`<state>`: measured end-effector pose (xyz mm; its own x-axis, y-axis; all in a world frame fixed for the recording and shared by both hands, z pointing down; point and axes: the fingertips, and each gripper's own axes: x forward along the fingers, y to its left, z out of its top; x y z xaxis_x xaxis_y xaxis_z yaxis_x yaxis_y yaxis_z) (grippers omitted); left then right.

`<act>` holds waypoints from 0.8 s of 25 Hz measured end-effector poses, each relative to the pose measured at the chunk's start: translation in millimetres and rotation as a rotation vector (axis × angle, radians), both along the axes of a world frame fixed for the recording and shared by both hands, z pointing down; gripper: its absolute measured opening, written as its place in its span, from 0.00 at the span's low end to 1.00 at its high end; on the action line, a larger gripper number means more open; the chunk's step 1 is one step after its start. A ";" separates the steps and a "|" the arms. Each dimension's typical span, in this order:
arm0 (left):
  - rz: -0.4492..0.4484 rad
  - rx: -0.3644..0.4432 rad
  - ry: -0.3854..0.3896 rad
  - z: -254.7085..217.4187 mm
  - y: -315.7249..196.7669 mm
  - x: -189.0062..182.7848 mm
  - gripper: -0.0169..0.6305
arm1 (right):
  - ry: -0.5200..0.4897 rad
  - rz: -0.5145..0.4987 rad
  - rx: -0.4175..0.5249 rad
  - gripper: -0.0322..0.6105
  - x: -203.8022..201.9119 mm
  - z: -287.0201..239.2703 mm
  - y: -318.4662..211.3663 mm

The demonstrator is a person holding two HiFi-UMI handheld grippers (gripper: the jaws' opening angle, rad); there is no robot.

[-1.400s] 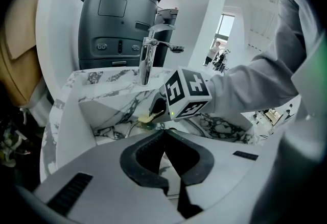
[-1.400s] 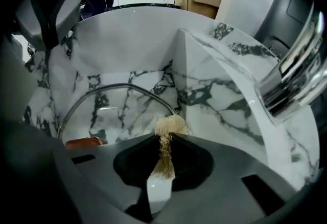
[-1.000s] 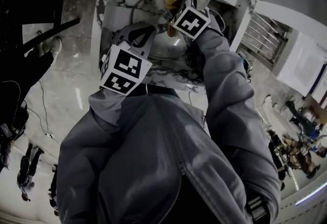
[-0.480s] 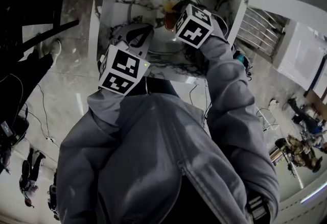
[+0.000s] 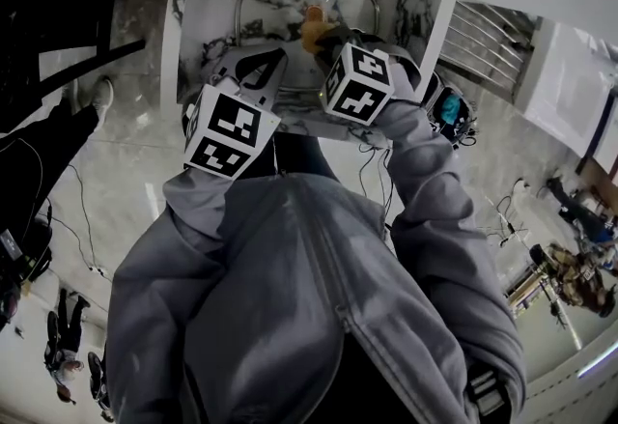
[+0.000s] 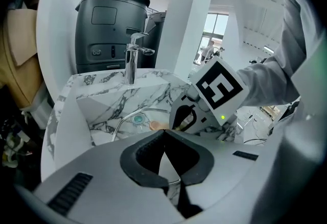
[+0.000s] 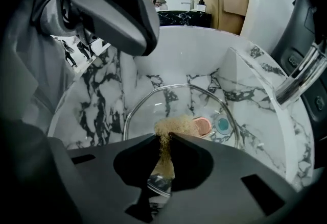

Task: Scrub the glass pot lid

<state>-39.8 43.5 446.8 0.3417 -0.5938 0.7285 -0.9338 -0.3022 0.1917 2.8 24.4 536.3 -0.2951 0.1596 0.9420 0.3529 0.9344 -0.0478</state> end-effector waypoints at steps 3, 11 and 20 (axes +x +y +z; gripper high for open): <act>-0.001 -0.003 0.002 -0.7 5.4 2.2 0.05 | 0.022 -0.017 -0.031 0.14 9.8 8.3 21.7; 0.002 -0.007 -0.001 0.3 15.4 5.5 0.05 | 0.065 -0.008 0.022 0.14 23.7 39.6 33.3; -0.001 -0.005 0.001 -0.5 17.4 10.9 0.05 | 0.234 -0.063 -0.279 0.14 53.2 50.1 75.5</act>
<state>-28.9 61.0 446.4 0.3418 -0.5905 0.7311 -0.9338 -0.3007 0.1937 56.0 99.9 586.4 -0.0581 0.4307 0.9006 0.3590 0.8508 -0.3837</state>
